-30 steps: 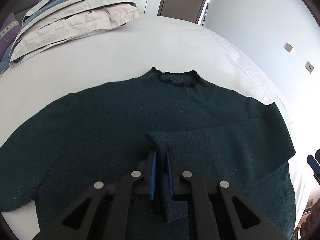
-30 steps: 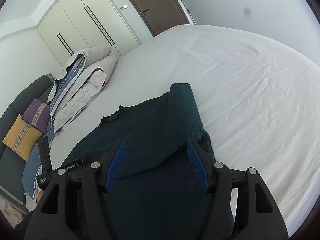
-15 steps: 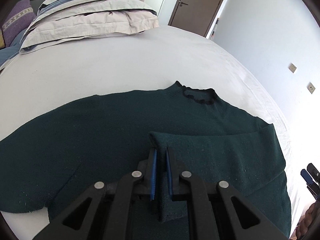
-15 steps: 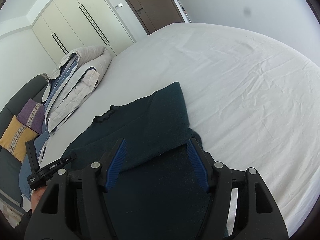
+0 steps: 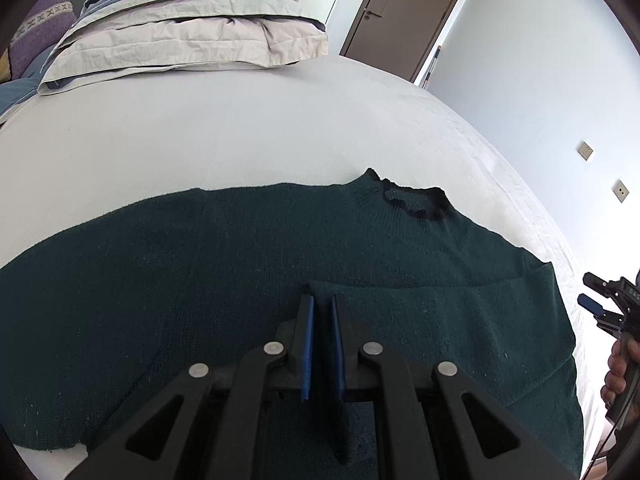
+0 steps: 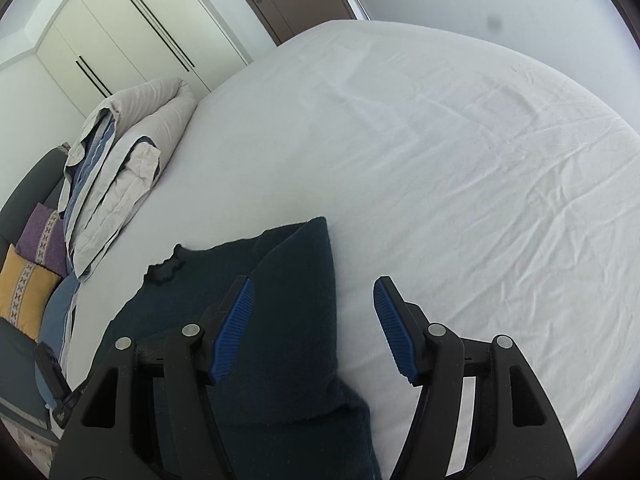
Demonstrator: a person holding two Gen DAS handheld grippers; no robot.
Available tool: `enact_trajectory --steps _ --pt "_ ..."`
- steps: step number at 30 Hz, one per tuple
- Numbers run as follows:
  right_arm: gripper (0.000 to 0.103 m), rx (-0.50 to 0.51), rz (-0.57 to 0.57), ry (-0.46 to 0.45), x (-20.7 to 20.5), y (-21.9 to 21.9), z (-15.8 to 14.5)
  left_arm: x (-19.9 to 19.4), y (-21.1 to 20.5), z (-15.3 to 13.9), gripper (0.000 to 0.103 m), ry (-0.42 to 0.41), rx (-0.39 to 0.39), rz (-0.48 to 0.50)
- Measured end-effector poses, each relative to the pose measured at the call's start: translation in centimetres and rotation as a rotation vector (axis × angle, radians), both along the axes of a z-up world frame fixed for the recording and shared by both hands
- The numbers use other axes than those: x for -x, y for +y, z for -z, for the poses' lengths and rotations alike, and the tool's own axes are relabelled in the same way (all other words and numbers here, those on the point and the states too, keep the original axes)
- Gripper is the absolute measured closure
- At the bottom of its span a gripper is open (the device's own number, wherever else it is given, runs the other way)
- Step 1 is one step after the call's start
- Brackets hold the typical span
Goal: Fold small clothes
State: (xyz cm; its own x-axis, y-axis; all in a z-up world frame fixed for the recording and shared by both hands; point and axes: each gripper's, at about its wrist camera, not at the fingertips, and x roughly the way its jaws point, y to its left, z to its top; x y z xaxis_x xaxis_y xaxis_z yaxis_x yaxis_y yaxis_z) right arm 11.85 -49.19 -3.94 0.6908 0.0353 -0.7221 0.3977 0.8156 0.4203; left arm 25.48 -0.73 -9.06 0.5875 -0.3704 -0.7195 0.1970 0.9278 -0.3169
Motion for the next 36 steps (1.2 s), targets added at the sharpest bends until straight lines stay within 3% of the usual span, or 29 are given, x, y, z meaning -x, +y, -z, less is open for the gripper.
enact_trajectory --steps 5,10,23,28,30,32,34,36 --pt "0.06 -0.025 -0.049 0.086 -4.8 -1.0 2.8 0.0 0.2 -0.3 0.096 -0.06 0.015 -0.019" --pt "0.093 0.056 -0.069 0.115 -6.6 -0.7 4.4 -0.5 0.2 0.0 0.096 -0.057 0.009 -0.019" --pt "0.103 0.056 0.105 0.052 -3.9 -1.7 6.2 -1.8 -0.9 1.2 0.096 -0.024 -0.043 -0.028" --pt "0.103 0.0 0.032 -0.011 -3.0 -2.0 5.5 -2.4 -0.4 1.8 0.095 -0.014 0.003 -0.029" --pt "0.1 -0.034 0.019 -0.081 -2.6 -1.8 4.4 -2.3 -0.4 1.8 0.095 -0.02 0.006 -0.031" --pt "0.09 -0.045 -0.007 -0.091 -3.1 -1.1 3.7 -1.9 -0.1 1.5 0.095 -0.03 0.015 -0.034" --pt "0.043 -0.035 -0.053 -0.061 -4.2 0.1 3.5 -1.6 0.2 1.4 0.095 -0.029 0.032 -0.036" --pt "0.039 0.018 -0.099 0.003 -5.6 1.6 3.9 -1.3 0.3 1.3 0.091 -0.028 0.034 -0.041"
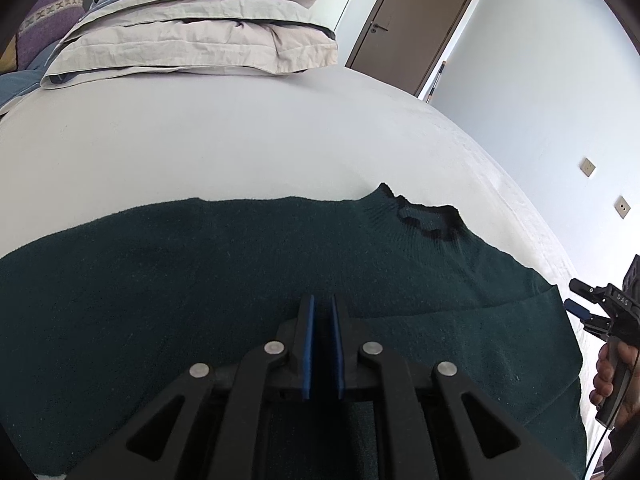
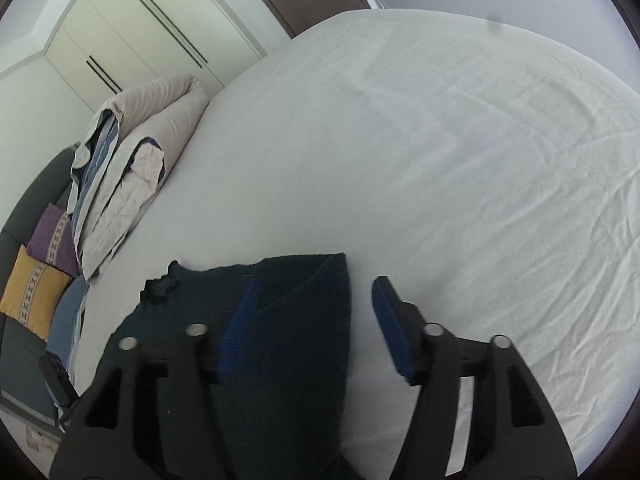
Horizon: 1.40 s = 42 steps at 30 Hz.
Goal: Fold small clothes
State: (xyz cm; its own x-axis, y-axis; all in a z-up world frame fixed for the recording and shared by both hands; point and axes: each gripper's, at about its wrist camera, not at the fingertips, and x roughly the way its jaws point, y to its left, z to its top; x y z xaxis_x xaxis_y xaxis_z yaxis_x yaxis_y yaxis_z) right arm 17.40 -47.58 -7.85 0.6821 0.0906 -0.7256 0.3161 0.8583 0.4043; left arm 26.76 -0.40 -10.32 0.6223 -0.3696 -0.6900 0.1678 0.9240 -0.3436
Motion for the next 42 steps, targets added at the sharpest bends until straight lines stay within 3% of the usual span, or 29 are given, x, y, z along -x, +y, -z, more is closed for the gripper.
enact_trajectory --steps 2,3,4,7,9,15,21,23,25,26,30,31,35,39,42 --pt "0.045 0.032 -0.019 0.085 -1.2 0.9 1.3 0.3 -0.3 0.0 0.09 0.003 -0.021 0.004" --pt "0.07 0.079 0.001 0.109 -1.4 1.2 1.7 0.4 -0.5 0.0 0.09 0.0 -0.04 0.008" --pt "0.088 0.12 0.023 0.119 -1.5 1.3 1.9 0.5 -0.7 0.1 0.09 -0.001 -0.055 0.011" --pt "0.095 0.095 0.047 0.107 -1.4 0.8 2.3 0.1 -0.5 0.4 0.087 0.014 -0.052 0.005" --pt "0.096 0.145 0.056 0.111 -1.4 1.1 2.3 -0.1 -0.3 0.6 0.087 0.016 -0.041 0.002" --pt "0.098 0.1 0.088 0.08 -0.6 -0.1 2.6 -0.1 -0.1 0.7 0.087 0.011 -0.026 0.004" --pt "0.094 0.05 0.124 0.018 3.1 -0.4 -0.3 1.5 0.7 -0.9 0.087 -0.022 -0.018 -0.029" --pt "0.083 0.06 0.105 0.02 4.7 0.4 -1.4 2.9 0.5 -2.0 0.085 -0.048 -0.007 -0.013" --pt "0.058 0.083 0.066 0.054 6.0 1.7 -1.8 4.4 -0.3 -2.7 0.081 -0.06 -0.016 0.022" --pt "0.056 0.097 0.044 0.068 6.6 2.5 -1.8 5.3 -0.9 -2.8 0.078 -0.067 -0.035 0.046" --pt "0.057 0.134 -0.043 0.159 7.8 5.3 -0.1 6.8 -3.3 -1.7 0.078 -0.056 -0.154 0.103" --pt "0.063 0.173 -0.049 0.199 7.8 5.8 0.6 6.5 -3.5 -1.1 0.078 -0.03 -0.167 0.104" --pt "0.078 0.18 -0.02 0.179 8.9 5.5 2.0 5.4 -2.8 -0.3 0.081 0.003 -0.168 0.103" --pt "0.079 0.163 0.0 0.135 9.8 5.0 2.8 4.8 -1.6 0.5 0.083 0.025 -0.086 0.097" --pt "0.079 0.138 0.004 0.104 10.1 4.2 3.4 4.8 -1.4 0.4 0.083 0.028 -0.071 0.101"
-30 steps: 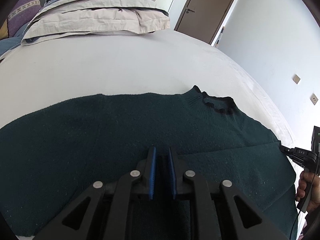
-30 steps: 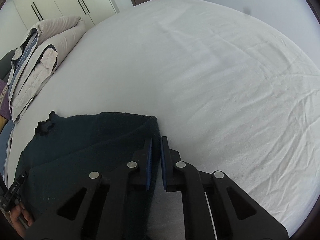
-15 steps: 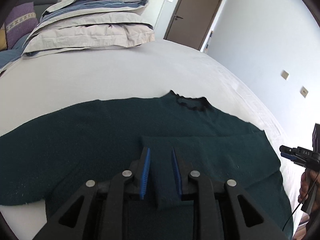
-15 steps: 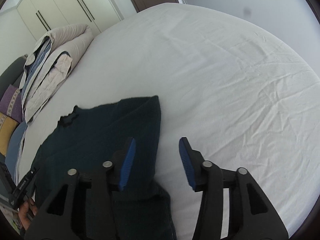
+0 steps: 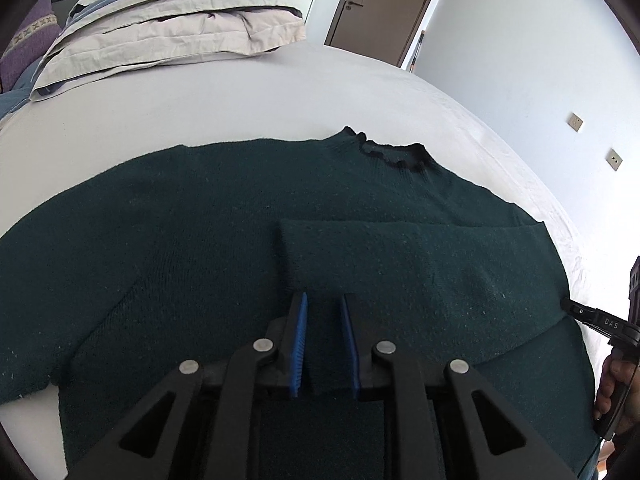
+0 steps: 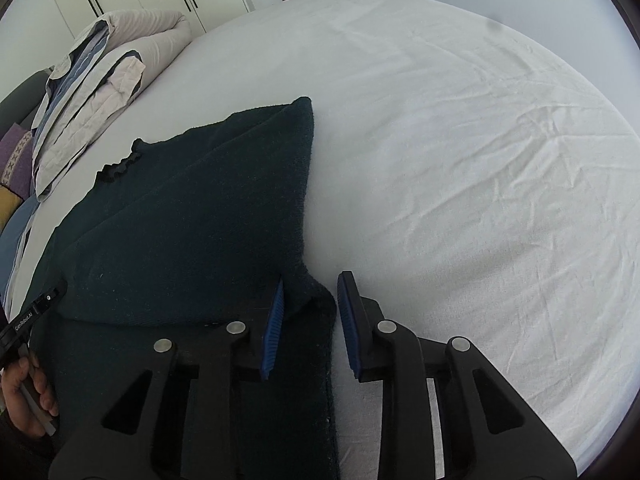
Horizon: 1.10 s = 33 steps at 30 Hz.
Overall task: Fold small clothes
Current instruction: 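Grasp the side edge of the sweater body with the left tool and lift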
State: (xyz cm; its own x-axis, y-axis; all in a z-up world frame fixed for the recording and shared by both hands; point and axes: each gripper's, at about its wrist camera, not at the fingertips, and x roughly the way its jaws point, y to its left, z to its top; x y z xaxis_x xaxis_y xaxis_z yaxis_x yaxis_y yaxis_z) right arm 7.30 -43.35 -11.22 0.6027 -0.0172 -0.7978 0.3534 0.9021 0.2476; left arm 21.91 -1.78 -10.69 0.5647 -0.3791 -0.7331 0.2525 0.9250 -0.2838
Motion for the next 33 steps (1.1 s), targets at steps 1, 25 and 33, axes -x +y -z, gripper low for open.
enact_trajectory --steps 1,25,33 --pt "0.079 -0.014 0.007 -0.002 0.1 -0.1 -0.2 0.2 0.1 -0.3 0.083 0.002 0.021 0.004" --pt "0.007 -0.022 -0.237 -0.366 6.4 26.9 -12.1 17.6 43.7 2.6 0.03 0.023 0.845 -0.976" --pt "0.009 -0.039 -0.239 -0.366 7.6 28.0 -12.4 13.8 45.9 4.2 0.068 0.051 0.92 -1.039"
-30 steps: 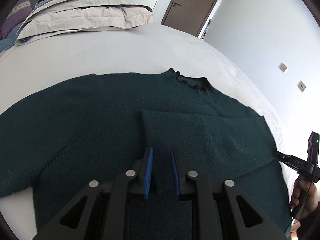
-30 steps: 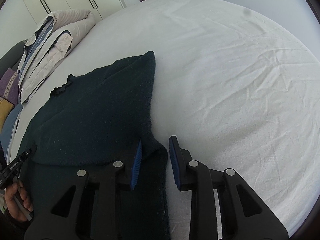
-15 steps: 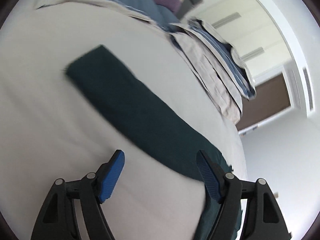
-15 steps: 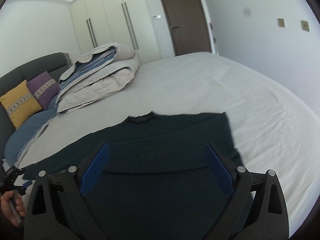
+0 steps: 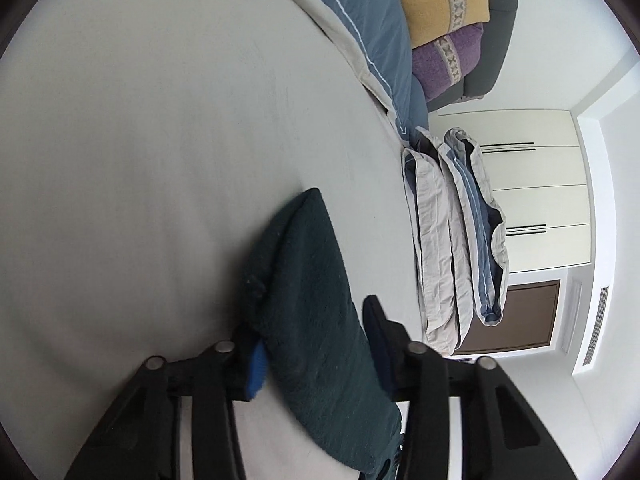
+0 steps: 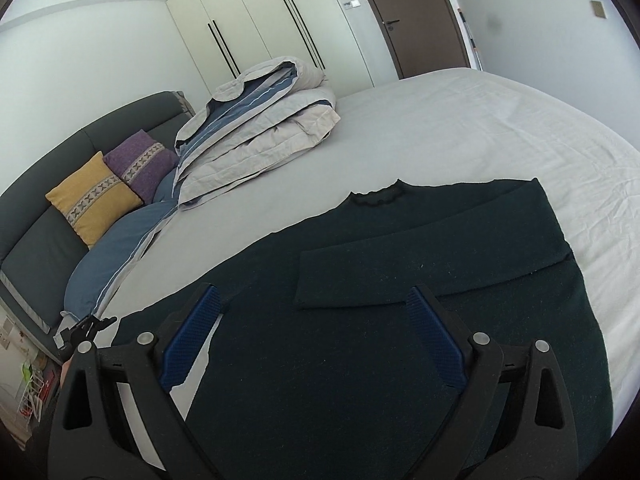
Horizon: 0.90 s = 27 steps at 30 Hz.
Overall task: Fold small clothes
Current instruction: 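Grasp the side edge of the sweater body with the left tool and lift, then fold the held side over toward the sweater center and open the left tool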
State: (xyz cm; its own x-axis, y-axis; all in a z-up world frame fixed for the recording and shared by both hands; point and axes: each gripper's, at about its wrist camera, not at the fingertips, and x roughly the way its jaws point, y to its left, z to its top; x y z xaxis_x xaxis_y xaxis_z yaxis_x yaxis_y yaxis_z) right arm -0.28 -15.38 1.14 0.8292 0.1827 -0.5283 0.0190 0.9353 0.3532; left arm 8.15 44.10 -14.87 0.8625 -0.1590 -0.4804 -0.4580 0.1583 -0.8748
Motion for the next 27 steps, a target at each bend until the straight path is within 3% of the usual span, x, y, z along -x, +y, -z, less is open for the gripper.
enact_trajectory --steps 2,3,7,10,16,19,23,27 --pt "0.01 -0.006 -0.001 0.005 0.2 -0.6 0.2 -0.4 -0.1 -0.1 0.093 0.018 -0.002 0.009" --pt "0.012 -0.008 -0.002 0.008 0.4 -1.2 0.3 -0.5 -0.5 -0.6 0.095 0.018 -0.022 0.021" --pt "0.016 -0.034 0.019 0.016 1.2 -3.5 1.1 -1.4 -3.7 -5.0 0.095 -0.002 -0.215 0.103" --pt "0.018 -0.054 0.049 0.019 1.9 -5.3 1.7 -3.6 -8.2 -9.2 0.095 -0.032 -0.374 0.218" --pt "0.018 -0.1 0.132 0.011 4.7 -9.7 2.8 -8.2 -23.3 -15.5 0.095 -0.116 -0.67 0.531" --pt "0.018 -0.133 0.178 0.013 6.2 -12.2 3.5 -9.3 -32.4 -16.2 0.095 -0.157 -0.767 0.691" --pt "0.018 -0.158 0.228 0.02 8.2 -14.9 4.4 -10.1 -43.0 -14.6 0.095 -0.172 -0.821 0.88" --pt "0.018 -0.174 0.271 0.021 10.3 -17.2 5.2 -10.5 -50.3 -12.5 0.095 -0.168 -0.86 0.991"
